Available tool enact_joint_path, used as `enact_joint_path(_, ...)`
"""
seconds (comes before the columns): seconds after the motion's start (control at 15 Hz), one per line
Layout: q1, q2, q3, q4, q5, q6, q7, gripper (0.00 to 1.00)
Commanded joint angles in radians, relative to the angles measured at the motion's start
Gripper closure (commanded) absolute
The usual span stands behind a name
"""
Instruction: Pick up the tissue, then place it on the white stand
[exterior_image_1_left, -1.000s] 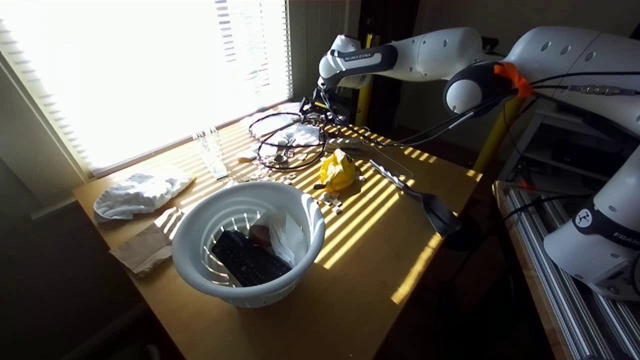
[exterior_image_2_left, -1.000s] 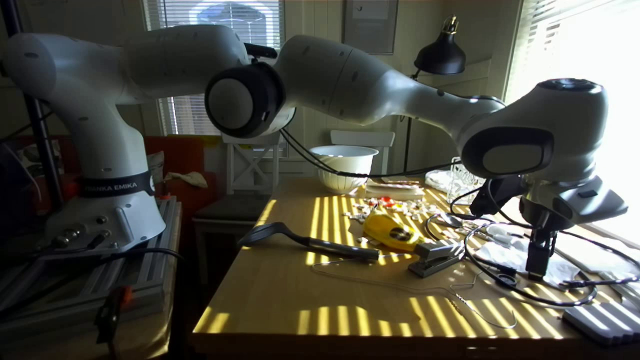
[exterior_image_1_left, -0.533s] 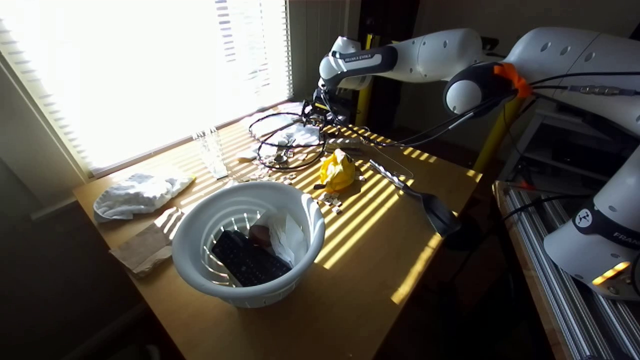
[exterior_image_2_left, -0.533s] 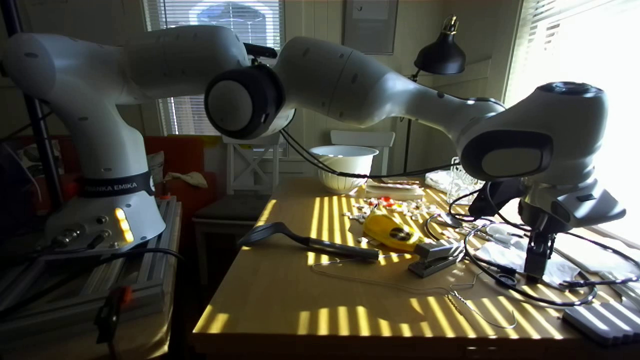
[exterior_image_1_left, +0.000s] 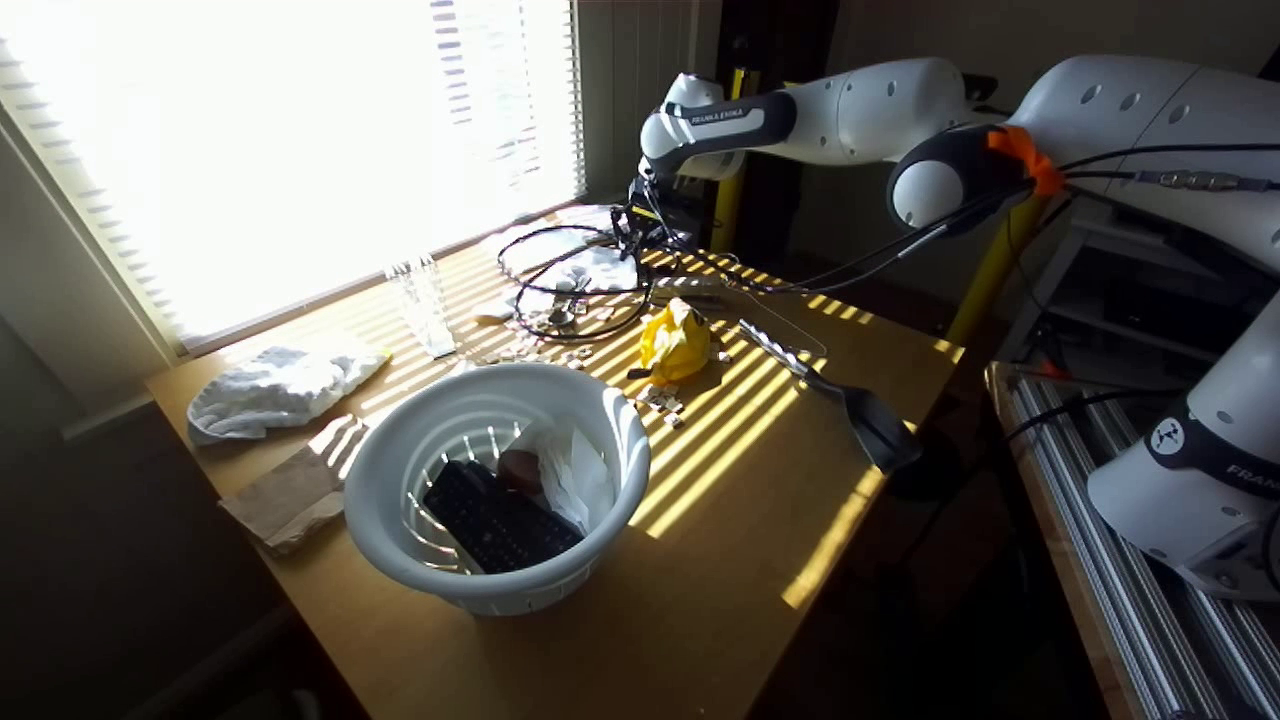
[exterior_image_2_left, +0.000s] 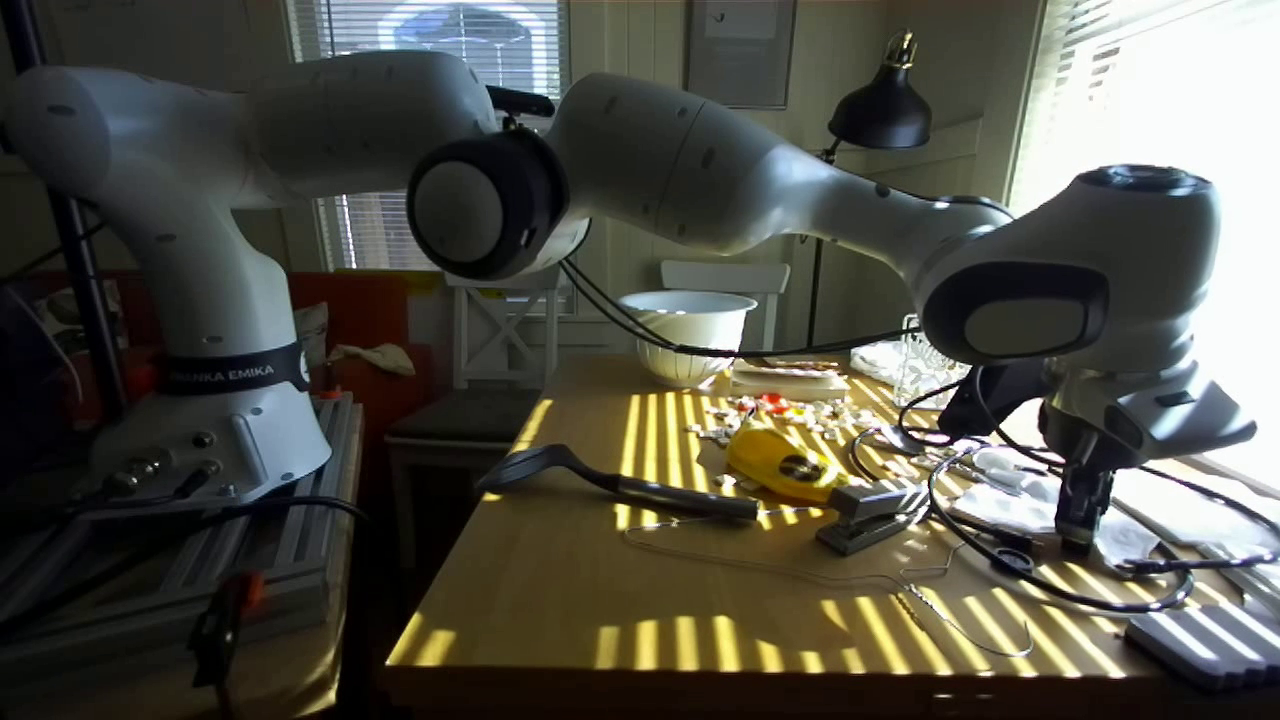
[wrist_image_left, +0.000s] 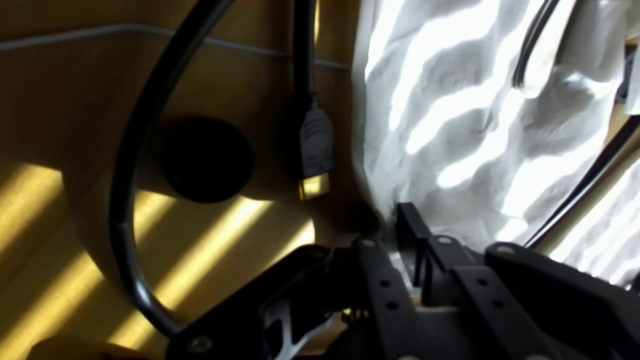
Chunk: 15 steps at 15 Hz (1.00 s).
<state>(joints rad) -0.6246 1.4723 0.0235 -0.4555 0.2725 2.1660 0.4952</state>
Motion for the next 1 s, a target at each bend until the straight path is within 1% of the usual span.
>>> enact_joint_path(0.0, 0.003, 0.003, 0.005, 0.013, 0.009, 0.004, 0.011, 1.00)
enact_joint_path(0.13, 0.015, -0.021, -0.003, 0.007, -0.003, -0.001, 0.004, 1.00)
enact_joint_path(0.4, 0.050, -0.106, -0.035, -0.013, -0.035, -0.026, 0.005, 1.00)
enact_joint_path(0.6, 0.077, -0.176, -0.048, -0.015, -0.052, -0.068, -0.053, 1.00)
enact_joint_path(0.93, 0.117, -0.272, -0.046, -0.014, -0.067, -0.142, -0.167, 1.00)
